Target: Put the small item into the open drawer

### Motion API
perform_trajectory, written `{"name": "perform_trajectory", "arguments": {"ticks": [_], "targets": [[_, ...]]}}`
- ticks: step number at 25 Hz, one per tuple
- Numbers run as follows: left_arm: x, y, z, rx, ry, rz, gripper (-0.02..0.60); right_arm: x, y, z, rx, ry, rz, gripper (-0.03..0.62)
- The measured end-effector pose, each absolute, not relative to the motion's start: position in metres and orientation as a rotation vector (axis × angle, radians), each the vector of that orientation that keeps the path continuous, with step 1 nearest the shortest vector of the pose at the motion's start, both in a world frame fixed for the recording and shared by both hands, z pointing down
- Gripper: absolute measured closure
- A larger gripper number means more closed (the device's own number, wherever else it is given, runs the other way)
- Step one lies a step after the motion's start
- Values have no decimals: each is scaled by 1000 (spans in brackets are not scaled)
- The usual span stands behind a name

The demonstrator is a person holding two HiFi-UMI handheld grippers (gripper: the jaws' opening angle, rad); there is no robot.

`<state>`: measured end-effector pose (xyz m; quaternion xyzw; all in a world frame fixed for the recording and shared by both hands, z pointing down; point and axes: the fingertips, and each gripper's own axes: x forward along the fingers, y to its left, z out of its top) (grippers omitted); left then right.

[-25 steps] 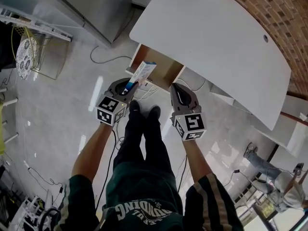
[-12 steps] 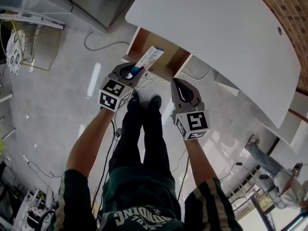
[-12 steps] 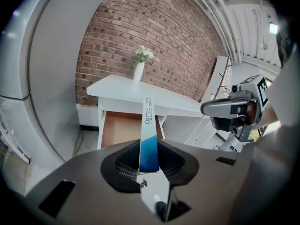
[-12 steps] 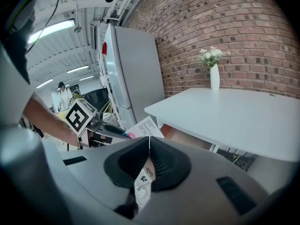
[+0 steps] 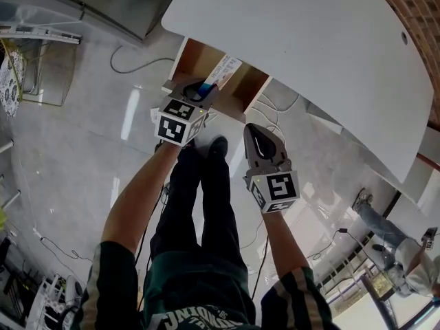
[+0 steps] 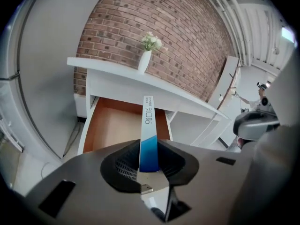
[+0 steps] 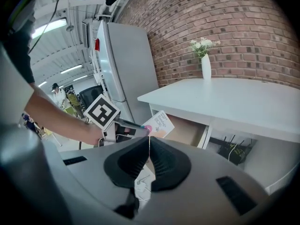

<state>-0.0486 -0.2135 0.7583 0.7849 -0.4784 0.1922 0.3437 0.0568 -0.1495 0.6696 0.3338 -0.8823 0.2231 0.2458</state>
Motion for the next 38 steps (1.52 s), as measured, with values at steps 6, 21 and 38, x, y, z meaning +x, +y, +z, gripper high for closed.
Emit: {"name": "perform_trajectory", "arguments": {"ticks": [6, 21, 38], "targets": [[-36, -238, 786, 1910, -1245, 401, 483, 69, -147, 682, 937, -2381, 633, 569], [-25, -269, 822, 1746, -1188, 272, 483, 76, -147, 707, 975, -2351, 685, 569], [-16, -289, 861, 1477, -1135, 14, 483, 79, -150, 712, 969, -2333, 711, 569]]}}
